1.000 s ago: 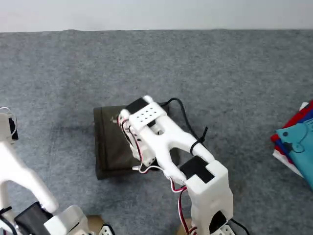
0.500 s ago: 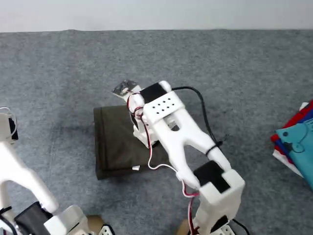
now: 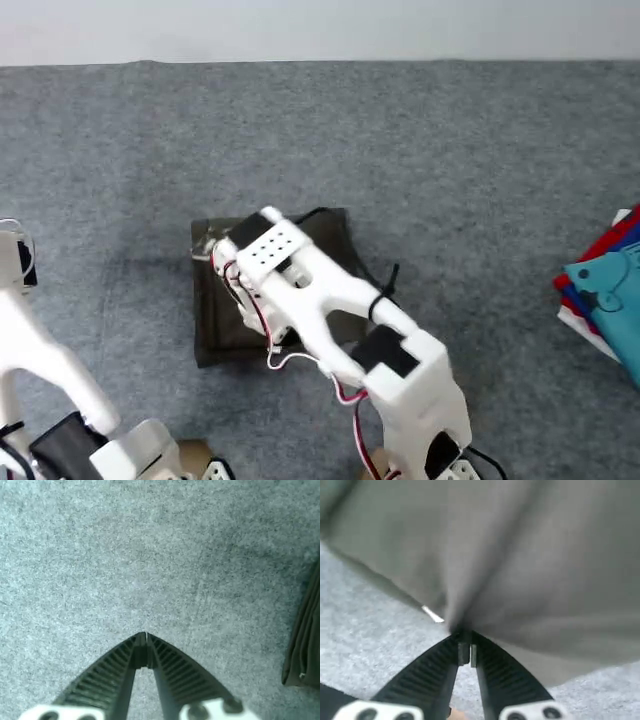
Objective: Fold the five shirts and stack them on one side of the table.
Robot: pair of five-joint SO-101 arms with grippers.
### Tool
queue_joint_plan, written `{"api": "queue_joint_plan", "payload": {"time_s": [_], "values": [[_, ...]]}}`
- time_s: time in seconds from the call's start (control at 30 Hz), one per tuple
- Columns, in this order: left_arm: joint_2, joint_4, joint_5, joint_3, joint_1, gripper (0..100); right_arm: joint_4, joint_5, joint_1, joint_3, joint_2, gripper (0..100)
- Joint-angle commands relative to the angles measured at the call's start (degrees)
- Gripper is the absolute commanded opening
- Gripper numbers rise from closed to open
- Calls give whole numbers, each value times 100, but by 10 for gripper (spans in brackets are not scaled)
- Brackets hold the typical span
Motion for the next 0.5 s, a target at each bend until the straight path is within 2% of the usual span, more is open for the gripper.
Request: {"api": "queue_joint_plan", "payload": {"time_s": [0.0,0.3,0.47], "values": [[-246,-88,-26,-31,35,8,215,62,75,-281,-980,9],[-273,123,-26,-66,62,8,936,53,681,-246,-2114,9],[-949,440,-26,-31,360,8,936,-193,1182,-193,-2695,9]]}}
